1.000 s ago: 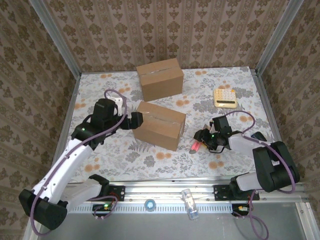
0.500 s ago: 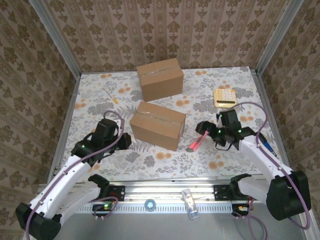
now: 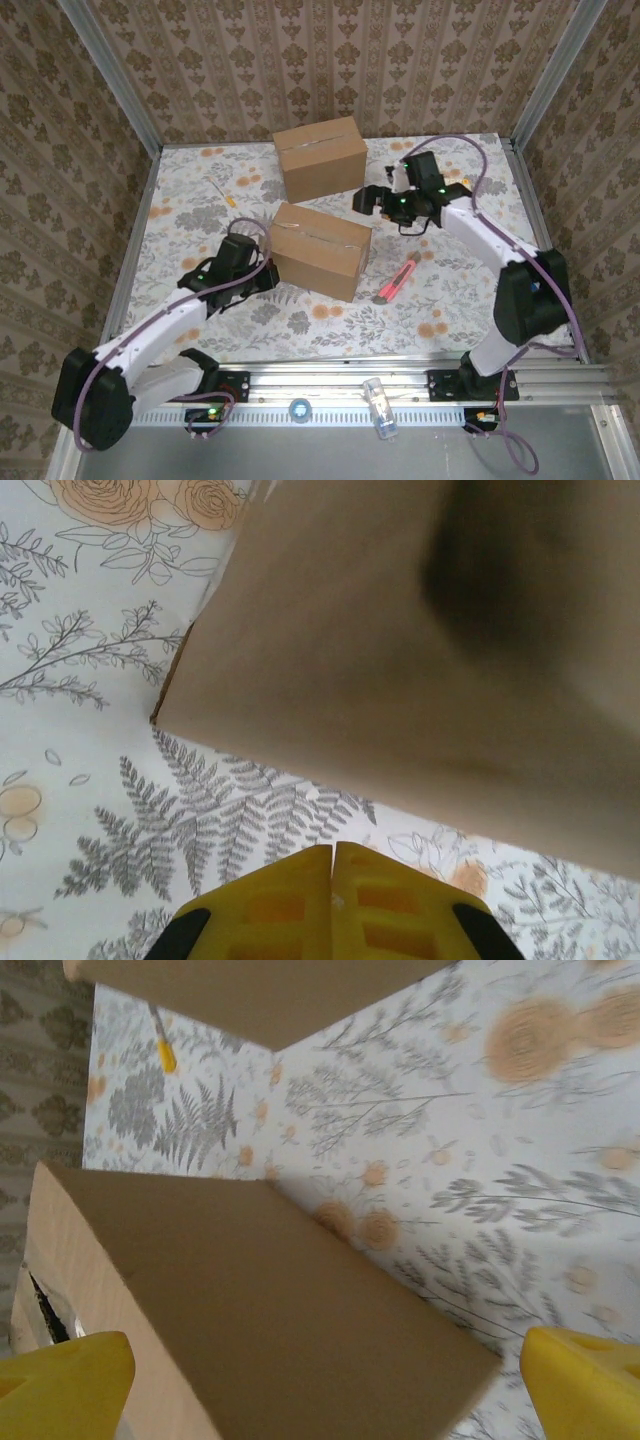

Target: Unpack the express box

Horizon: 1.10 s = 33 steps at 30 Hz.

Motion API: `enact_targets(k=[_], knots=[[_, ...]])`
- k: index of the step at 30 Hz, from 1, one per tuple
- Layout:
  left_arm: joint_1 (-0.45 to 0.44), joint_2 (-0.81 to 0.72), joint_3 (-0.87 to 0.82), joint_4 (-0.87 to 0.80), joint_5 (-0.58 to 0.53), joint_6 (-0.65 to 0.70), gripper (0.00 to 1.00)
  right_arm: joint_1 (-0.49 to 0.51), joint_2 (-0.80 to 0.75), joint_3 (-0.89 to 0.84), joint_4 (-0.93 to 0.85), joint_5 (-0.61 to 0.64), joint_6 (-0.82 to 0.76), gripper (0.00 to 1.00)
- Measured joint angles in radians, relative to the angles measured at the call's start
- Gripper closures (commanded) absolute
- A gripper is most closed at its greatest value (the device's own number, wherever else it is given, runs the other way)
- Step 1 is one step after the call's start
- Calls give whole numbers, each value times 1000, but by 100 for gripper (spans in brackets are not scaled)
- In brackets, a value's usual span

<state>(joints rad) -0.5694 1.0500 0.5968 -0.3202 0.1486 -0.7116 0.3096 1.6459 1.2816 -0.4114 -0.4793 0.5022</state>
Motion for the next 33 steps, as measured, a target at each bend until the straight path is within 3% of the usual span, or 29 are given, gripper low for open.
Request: enact_targets(k=[10,19,22,24,26,31,33], knots=[[50,156,67,90,-36,6,100,127,16,-60,144,-55,97,0],[92,200,117,92,-41,31,100,161,-43,-186,224,-51,188,0],[92,183,123,50,-63,33,81,165,-52,-204,242,-49,210,0],[92,150,125,0,-87,31,58,169,-55,-211,250,-49,219,0],[92,98,125,-59,-109,19,43,173,-57,-212,253,-48,228,0],[93,-82,124,-189,-129,-23,24,183,-66,-214,256,-48,236,0],[93,-144,124,-207,-111,-42,8,185,-72,-217,257,-48,236,0]])
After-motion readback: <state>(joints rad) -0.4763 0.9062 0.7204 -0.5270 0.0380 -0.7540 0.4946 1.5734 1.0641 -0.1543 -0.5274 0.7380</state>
